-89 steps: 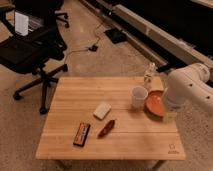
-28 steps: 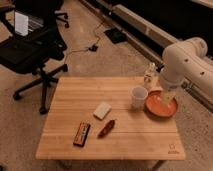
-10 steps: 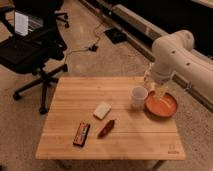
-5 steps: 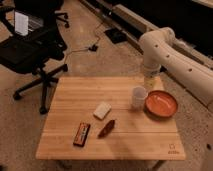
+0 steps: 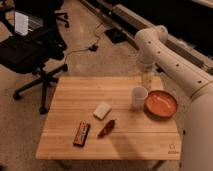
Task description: Knock the bottle over
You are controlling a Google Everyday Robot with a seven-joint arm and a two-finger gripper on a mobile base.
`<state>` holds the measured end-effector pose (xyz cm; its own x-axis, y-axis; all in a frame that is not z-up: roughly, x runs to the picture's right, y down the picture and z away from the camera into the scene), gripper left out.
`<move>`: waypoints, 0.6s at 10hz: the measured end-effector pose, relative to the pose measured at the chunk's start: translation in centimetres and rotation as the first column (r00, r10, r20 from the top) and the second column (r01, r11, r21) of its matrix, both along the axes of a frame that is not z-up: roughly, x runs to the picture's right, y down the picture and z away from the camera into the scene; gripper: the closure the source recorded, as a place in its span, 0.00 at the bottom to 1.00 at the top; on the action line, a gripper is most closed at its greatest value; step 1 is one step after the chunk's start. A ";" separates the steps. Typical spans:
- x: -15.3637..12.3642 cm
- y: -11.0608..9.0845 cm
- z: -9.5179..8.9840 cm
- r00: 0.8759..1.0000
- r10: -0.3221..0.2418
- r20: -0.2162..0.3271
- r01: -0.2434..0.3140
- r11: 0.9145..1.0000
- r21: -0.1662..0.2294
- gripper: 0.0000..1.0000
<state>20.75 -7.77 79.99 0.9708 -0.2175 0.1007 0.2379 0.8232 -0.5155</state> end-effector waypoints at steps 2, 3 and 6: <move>1.4 -0.4 0.8 1.000 0.019 -0.007 -0.019 1.000 -0.003 0.35; 1.5 -0.6 1.3 1.000 0.025 -0.003 -0.025 1.000 -0.001 0.35; 2.5 -1.2 3.4 0.999 0.044 -0.006 -0.044 0.999 -0.011 0.35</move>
<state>23.24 -8.98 83.39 0.9801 -0.1733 0.0969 0.1982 0.8269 -0.5263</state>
